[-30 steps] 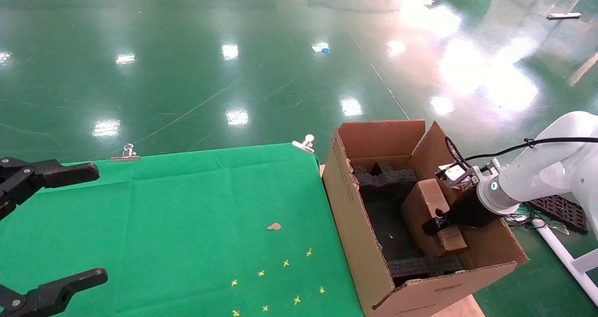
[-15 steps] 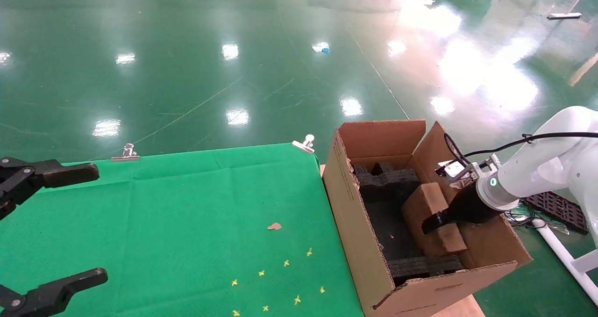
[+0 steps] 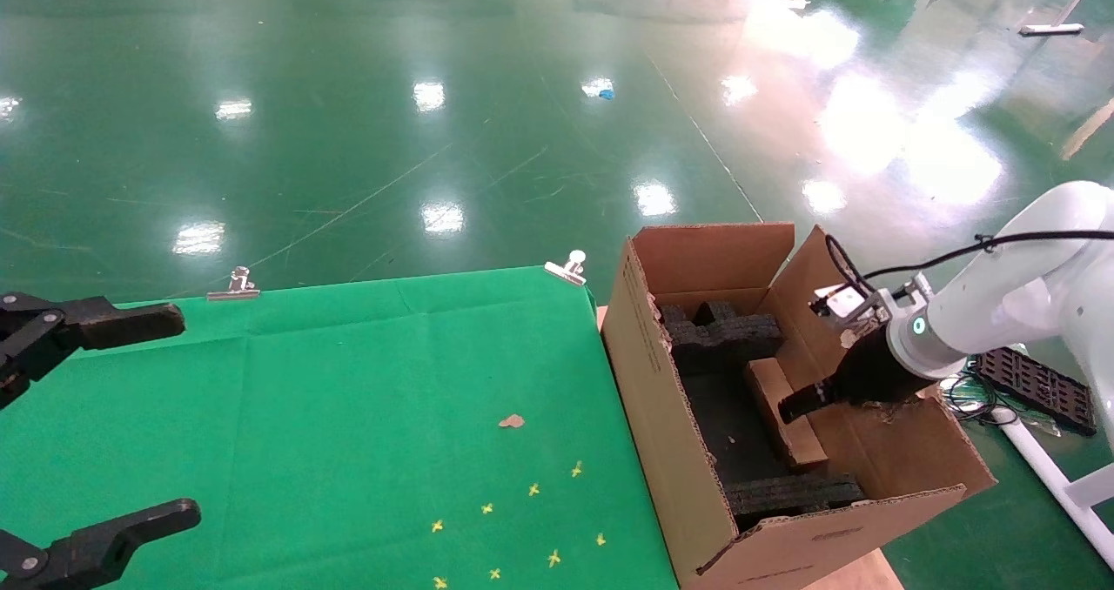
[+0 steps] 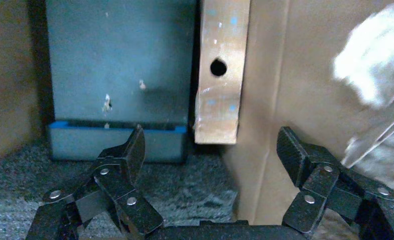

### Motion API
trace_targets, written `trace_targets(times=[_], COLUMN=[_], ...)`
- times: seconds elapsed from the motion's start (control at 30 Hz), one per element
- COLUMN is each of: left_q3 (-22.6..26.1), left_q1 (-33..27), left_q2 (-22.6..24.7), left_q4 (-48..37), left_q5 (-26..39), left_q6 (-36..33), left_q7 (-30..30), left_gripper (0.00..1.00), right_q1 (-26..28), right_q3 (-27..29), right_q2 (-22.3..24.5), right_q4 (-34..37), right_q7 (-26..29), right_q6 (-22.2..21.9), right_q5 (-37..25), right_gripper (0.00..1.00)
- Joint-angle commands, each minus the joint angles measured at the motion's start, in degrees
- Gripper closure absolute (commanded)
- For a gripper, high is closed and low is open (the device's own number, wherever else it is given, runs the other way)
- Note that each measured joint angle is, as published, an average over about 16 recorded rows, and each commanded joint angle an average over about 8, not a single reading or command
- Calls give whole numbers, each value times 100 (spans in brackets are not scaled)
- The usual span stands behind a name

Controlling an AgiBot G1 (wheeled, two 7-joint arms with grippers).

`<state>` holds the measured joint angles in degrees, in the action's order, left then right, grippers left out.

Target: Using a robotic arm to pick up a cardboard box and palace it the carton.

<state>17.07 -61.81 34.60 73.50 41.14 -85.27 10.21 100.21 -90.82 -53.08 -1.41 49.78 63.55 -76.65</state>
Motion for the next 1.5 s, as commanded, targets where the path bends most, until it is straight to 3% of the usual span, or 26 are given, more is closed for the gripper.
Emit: trace_targets(times=[0.03, 0.23, 0.6, 0.77, 1.13, 1.5], left_q3=[1, 2, 6, 8, 9, 13], left_q1=[0, -1, -1, -2, -1, -4], left_q2=[0, -1, -2, -3, -4, -4], left_q4=[0, 0, 0, 0, -2, -7], left_q5=[0, -2, -4, -5, -7, -9], left_q6=[0, 1, 3, 3, 6, 4], left_q7=[0, -1, -3, -4, -6, -8], left_gripper=[0, 0, 0, 0, 0, 0], right_q1=[45, 619, 2145, 2537, 2439, 1393], right_q3=[1, 17, 172, 221, 382, 1558], right_q2=[-3, 39, 317, 485, 692, 885], right_q4=[1, -82, -461, -722, -1139, -2151], right_q7=[-21, -227, -710, -777, -654, -1186], right_q6=[4, 91, 445, 598, 606, 870], right_q5=[1, 11, 174, 224, 345, 867], right_gripper=[0, 0, 0, 0, 0, 0])
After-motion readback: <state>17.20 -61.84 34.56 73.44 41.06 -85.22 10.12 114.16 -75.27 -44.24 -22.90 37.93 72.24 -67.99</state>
